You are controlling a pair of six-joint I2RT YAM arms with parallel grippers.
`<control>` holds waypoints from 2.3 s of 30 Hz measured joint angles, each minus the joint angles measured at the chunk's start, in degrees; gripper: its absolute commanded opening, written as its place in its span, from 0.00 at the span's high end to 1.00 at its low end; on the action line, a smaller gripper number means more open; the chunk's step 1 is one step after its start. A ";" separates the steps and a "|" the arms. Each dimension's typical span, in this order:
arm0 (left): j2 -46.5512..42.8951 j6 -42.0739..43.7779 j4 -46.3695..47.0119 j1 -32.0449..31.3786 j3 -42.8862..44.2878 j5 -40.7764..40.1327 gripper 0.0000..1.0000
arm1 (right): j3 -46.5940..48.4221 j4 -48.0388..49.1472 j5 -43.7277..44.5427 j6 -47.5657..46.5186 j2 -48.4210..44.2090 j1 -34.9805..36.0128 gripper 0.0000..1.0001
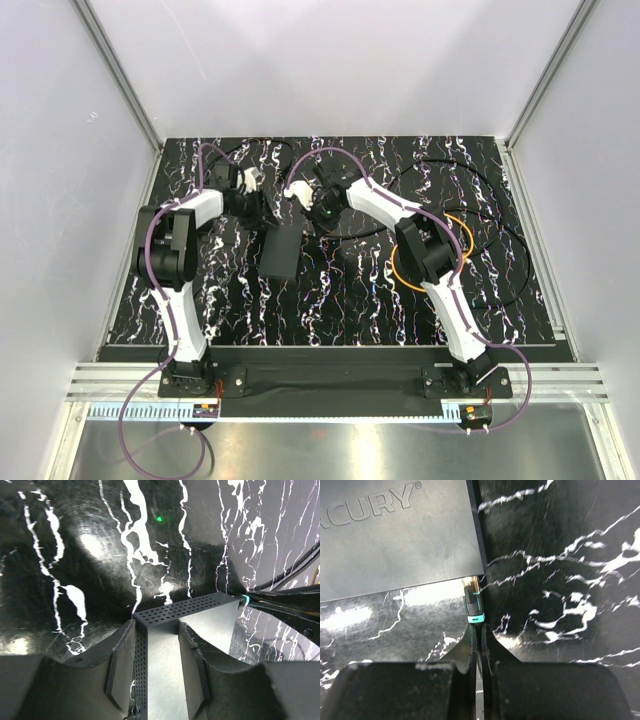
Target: Insert the plug into the switch port
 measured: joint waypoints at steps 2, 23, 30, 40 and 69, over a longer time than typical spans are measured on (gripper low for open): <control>0.07 0.07 -0.28 0.92 0.13 0.55 0.56 | -1.14 2.08 -0.07 -0.52 -0.46 0.07 1.00; -0.94 5.46 -6.12 3.19 5.14 1.42 0.39 | -1.64 5.46 -4.52 -0.79 -8.79 -7.21 0.44; -6.14 9.44 -6.49 3.02 5.44 1.57 0.37 | -0.39 0.00 -2.05 1.40 -10.75 -21.42 0.44; -12.85 13.40 -6.05 0.44 5.42 1.11 0.37 | 5.14 -5.57 4.07 8.20 -3.93 -25.33 0.44; -14.82 9.84 -1.46 -3.21 3.15 2.10 0.32 | 7.21 -3.82 -7.23 26.73 2.49 -25.55 1.00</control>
